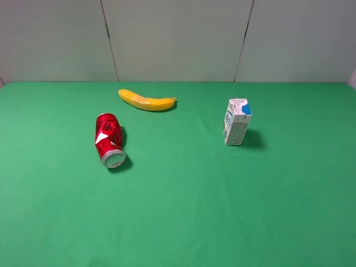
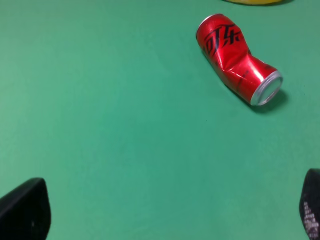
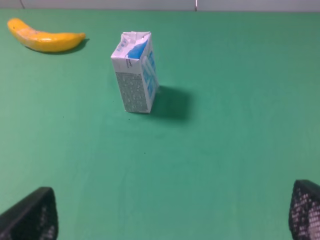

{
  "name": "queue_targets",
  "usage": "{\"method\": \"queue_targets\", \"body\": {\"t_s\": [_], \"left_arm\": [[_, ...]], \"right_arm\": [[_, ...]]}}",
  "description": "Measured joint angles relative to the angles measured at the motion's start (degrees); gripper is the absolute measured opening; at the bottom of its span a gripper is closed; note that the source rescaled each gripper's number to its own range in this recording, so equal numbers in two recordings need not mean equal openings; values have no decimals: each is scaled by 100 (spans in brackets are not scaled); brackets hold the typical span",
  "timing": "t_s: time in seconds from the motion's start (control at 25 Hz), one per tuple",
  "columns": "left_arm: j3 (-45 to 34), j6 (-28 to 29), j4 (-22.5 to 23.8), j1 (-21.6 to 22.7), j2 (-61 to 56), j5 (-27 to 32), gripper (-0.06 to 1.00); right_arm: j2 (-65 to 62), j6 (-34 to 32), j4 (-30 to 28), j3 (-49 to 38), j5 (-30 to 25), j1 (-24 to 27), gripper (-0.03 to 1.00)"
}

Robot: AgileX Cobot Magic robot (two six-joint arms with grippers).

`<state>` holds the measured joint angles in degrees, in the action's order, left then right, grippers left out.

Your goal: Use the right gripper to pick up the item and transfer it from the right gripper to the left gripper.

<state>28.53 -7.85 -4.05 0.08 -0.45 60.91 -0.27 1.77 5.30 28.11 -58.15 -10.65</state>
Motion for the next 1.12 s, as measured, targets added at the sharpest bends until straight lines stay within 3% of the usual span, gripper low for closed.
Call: {"method": "queue_targets", "body": {"t_s": [0.84,1.12], "left_arm": [[0,0,0,0,0,0,98],[0,0,0,0,0,0,98]], "right_arm": [[34,-118,0,49,-16,0,100],[1347,-177,0,761,36,0,100]]}}
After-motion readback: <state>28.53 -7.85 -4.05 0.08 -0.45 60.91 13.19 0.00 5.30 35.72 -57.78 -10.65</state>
